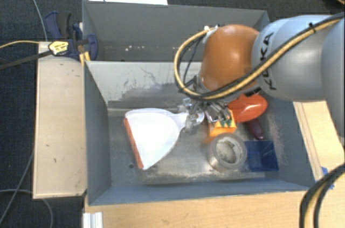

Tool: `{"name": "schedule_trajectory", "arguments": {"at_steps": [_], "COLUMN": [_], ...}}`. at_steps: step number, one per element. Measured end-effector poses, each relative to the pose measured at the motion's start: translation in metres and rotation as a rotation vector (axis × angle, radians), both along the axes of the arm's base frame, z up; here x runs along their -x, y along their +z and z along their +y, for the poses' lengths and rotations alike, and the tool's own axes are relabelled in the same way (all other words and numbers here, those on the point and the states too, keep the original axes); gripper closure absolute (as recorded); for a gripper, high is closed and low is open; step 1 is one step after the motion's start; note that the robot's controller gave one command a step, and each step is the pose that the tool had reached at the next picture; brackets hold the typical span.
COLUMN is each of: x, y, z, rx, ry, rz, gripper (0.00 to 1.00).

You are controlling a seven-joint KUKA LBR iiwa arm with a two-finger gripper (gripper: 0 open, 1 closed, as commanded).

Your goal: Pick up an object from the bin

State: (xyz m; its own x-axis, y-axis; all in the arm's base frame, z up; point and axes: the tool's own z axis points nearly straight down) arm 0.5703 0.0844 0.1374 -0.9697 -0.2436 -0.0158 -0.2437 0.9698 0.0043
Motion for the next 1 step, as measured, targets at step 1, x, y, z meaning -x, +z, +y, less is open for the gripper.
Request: {"name": "schedule_trajectory", "arguments": {"at_steps": [1], "x": [-0.0004], "y": [0.0153], "z": [0.0001], "rx": [-0.001], "ry": [-0.002], "rz": [-0.002], "gripper": [1.0]}}
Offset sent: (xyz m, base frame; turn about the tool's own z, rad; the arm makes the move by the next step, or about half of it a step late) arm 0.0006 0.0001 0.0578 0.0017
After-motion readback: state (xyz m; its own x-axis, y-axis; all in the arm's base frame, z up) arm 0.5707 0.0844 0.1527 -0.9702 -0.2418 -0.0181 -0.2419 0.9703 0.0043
